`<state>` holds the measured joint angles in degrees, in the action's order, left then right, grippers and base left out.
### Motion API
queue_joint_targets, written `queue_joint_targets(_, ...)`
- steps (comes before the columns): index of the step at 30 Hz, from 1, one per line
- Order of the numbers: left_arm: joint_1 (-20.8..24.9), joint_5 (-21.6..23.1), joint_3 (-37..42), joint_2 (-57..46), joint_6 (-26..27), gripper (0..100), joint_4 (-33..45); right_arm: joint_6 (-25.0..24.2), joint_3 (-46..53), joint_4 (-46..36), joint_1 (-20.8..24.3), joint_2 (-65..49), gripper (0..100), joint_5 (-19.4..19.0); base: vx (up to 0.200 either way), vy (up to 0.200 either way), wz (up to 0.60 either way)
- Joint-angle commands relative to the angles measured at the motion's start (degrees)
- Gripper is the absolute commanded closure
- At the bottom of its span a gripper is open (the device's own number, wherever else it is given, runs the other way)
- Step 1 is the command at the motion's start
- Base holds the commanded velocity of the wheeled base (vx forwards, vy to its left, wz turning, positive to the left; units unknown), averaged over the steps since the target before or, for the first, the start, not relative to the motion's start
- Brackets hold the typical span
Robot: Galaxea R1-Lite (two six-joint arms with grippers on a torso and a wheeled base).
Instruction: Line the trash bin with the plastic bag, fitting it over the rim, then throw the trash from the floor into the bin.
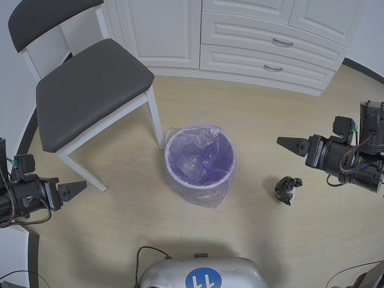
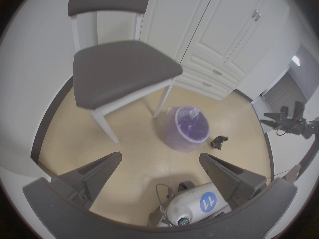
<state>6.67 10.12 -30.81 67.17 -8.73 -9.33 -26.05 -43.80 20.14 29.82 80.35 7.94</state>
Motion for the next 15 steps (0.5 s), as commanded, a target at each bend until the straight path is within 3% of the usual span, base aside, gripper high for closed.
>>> queue_joint_targets(1,1.59,0.69,0.40,-7.58,-0.32,0,-1.05,-2.78,3.46,3.86,-2.92,0.34,0,-5.65,0.000,0.000,0.00)
queue_joint_targets(9,1.77,2.45,3.38,-4.15,-0.24,0,-5.44,1.00,8.56,10.53,-14.96,5.43,0,-19.45,0.000,0.000,0.00)
queue_joint_targets(15,1.77,2.45,4.44,-4.06,-0.15,0,-7.37,3.81,9.96,15.28,-19.45,11.32,0,-20.24,0.000,0.000,0.00)
